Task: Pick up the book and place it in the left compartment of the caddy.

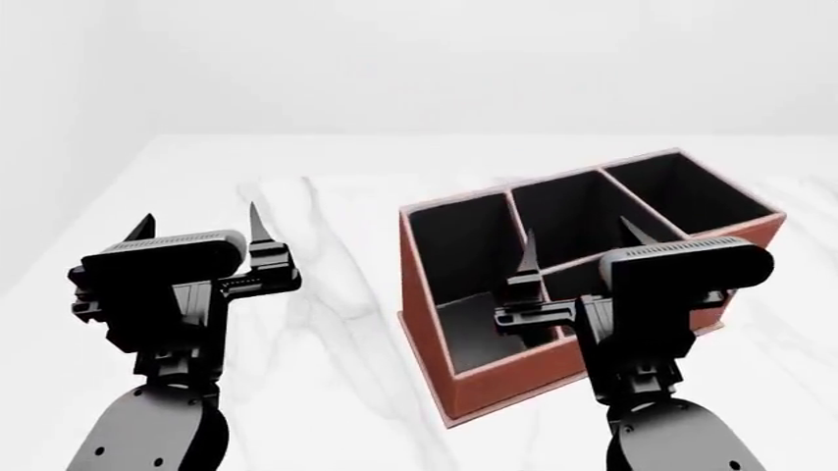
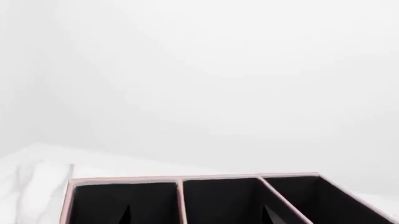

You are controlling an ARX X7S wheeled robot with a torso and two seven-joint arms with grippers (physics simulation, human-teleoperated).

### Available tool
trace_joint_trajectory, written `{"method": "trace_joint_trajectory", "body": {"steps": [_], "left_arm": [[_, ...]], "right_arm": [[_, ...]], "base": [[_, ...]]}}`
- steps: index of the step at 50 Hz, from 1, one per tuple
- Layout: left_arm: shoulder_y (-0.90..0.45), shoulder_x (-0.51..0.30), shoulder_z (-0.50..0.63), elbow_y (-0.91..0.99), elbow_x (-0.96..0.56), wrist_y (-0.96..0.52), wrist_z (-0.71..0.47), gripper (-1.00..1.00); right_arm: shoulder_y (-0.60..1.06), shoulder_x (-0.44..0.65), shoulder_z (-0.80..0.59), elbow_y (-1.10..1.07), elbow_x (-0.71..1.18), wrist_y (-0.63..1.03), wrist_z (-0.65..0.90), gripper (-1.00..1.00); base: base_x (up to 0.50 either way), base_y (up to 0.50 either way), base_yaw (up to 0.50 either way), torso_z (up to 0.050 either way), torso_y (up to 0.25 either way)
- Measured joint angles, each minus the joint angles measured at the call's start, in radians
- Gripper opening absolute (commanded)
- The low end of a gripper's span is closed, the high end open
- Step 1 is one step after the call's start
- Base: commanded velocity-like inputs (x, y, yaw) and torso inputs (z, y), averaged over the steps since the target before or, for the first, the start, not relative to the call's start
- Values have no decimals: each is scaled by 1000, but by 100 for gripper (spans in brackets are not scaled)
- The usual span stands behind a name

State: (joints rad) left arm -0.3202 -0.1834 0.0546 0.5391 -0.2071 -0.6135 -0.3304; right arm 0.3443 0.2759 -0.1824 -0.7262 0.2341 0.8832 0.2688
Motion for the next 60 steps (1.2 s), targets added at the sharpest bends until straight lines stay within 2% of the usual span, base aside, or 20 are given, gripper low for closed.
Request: {"method": "trace_joint_trajectory", "body": {"steps": [20, 25, 28, 31, 34, 38, 41, 45, 49, 60], "left_arm": [[-5, -8, -3, 1, -20, -3, -9, 100], [-6, -11, -4, -2, -24, -2, -11, 100], [-8, -13, -5, -6, -27, -2, -11, 100], [-11, -14, -5, -12, -29, 0, -11, 100], [-14, -15, -6, -16, -32, 1, -12, 100], [-16, -17, -8, -19, -37, 2, -13, 100], [-17, -18, -10, -22, -39, 4, -14, 100], [-18, -20, -11, -26, -42, 6, -15, 100], [-18, -21, -11, -29, -45, 8, -17, 100], [-18, -25, -10, -36, -50, 14, -21, 100]], "right_arm": [[25, -14, 66, -31, 66, 71, -4, 100], [76, -34, 109, -63, 109, 223, 19, 100], [125, -18, 166, -68, 209, 342, 88, 100], [193, 70, 168, -19, 395, 369, 256, 100], [272, 203, 99, 6, 649, 310, 494, 100], [412, 414, -86, 2, 1046, 134, 760, 100], [489, 558, -218, -19, 1281, -16, 887, 100], [544, 708, -343, -43, 1500, -176, 999, 100], [578, 808, -429, -59, 1645, -284, 1074, 100], [615, 952, -550, -85, 1841, -441, 1175, 100]], "base": [[0, -90, 0, 0, 0], [0, 0, 0, 0, 0], [0, 0, 0, 0, 0], [0, 0, 0, 0, 0], [0, 0, 0, 0, 0], [0, 0, 0, 0, 0], [0, 0, 0, 0, 0], [0, 0, 0, 0, 0], [0, 0, 0, 0, 0], [0, 0, 0, 0, 0]]}}
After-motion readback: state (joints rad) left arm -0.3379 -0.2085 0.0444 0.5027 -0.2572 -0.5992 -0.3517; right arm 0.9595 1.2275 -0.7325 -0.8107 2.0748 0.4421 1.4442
